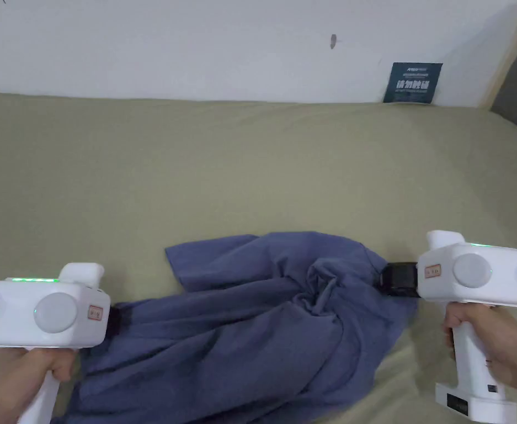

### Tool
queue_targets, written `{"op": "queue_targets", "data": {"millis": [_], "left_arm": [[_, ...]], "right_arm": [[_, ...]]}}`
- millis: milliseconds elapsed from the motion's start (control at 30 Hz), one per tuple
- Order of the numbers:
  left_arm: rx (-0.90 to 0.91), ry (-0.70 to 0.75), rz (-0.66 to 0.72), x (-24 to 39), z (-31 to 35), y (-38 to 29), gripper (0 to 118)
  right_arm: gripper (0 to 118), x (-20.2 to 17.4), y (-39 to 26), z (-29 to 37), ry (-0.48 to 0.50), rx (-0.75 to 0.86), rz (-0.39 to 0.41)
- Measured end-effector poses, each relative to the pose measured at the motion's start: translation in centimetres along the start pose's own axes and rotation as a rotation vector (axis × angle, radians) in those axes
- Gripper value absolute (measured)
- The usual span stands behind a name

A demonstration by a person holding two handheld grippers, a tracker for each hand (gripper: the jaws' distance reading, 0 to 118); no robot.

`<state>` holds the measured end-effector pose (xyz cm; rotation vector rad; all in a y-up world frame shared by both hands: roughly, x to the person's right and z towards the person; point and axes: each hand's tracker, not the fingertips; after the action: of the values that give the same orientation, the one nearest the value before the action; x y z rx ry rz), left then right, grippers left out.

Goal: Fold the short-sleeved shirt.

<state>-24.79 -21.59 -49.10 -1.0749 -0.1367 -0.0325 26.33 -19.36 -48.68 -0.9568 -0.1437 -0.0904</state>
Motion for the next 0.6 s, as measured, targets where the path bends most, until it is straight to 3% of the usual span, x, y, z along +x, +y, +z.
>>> {"op": "queue_targets", "data": {"millis": [33,100,167,200,233,267,600], "left_arm": [[0.001,-0.003,0.005,-0.1,-0.1,0.0,3],[0.004,-0.006,0.012,-0.1,-0.1,-0.1,3],[0.009,-0.008,0.022,-0.4,0.1,-0.1,4],[0.02,-0.013,0.036,-0.5,0.6,0.0,4],[0.028,-0.017,0.049,-0.8,1.4,0.0,4],[0.049,-0.013,0.061,-1.1,2.2,0.0,4],[0.302,0.095,0.117,-7.7,19.9,0.2,4]], "right_arm": [[96,-0.3,-0.1,0.0,-0.021,-0.014,0.039],[94,-0.7,-1.5,-3.2,-0.049,-0.045,0.074],[76,-0.7,-1.9,-2.7,0.003,-0.008,0.037],[51,-1.0,-2.0,-1.8,0.029,0.04,0.019],[12,-1.1,-1.6,-0.3,0.017,0.075,0.038],[11,-1.3,-1.8,0.9,-0.032,0.122,0.053],[11,0.8,-0.9,17.0,0.118,0.328,0.01]]}}
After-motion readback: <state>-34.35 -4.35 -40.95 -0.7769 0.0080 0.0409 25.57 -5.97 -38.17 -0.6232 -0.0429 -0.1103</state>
